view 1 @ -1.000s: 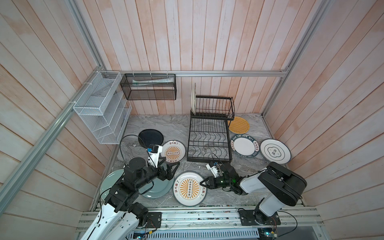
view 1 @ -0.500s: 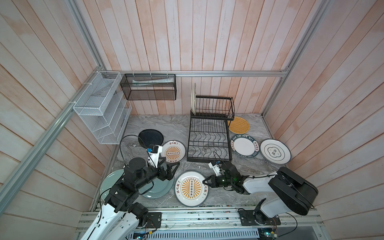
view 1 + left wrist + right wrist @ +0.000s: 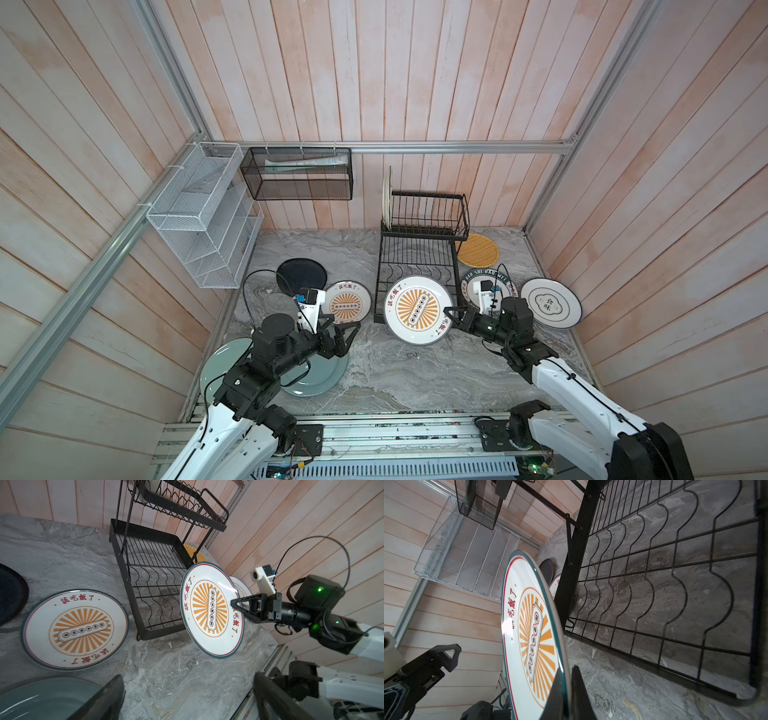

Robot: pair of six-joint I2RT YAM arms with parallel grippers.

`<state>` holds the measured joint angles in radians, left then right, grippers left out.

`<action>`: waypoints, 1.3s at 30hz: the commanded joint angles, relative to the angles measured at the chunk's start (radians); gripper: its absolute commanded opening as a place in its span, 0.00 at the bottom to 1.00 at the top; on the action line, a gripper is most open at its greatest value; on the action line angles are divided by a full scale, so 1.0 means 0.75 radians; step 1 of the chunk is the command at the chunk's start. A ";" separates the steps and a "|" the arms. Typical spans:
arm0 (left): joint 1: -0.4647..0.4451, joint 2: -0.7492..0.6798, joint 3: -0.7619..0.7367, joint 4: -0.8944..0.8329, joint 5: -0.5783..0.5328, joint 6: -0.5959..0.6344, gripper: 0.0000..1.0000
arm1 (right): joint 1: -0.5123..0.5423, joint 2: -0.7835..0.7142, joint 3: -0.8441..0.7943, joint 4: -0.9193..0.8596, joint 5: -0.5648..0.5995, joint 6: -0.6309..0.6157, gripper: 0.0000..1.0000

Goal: Load the plates into the dish rack
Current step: 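Lift the sunburst plate upright with the right gripper toward the left gripper, then grasp the sunburst plate rim with the left gripper while the right gripper releases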

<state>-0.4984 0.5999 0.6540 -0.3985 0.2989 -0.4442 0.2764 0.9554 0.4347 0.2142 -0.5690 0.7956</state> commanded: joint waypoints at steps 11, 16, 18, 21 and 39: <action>-0.339 0.471 -0.038 0.540 -0.273 -0.515 0.86 | -0.094 0.019 0.100 0.068 -0.219 0.142 0.00; -0.395 0.586 -0.026 0.675 -0.302 -0.575 0.80 | -0.094 0.006 0.077 0.090 -0.224 0.168 0.00; -0.407 0.621 -0.015 0.701 -0.317 -0.604 0.74 | -0.094 0.002 0.073 0.092 -0.227 0.173 0.00; -0.415 0.670 0.002 0.732 -0.340 -0.651 0.66 | -0.094 -0.004 0.069 0.091 -0.228 0.175 0.00; -0.459 0.853 -0.003 0.974 -0.466 -0.831 0.41 | -0.094 -0.007 0.058 0.120 -0.235 0.219 0.00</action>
<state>-0.8371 1.2236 0.6449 0.2626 -0.0158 -1.0393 0.2085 0.9722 0.4717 0.2386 -0.7158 0.9409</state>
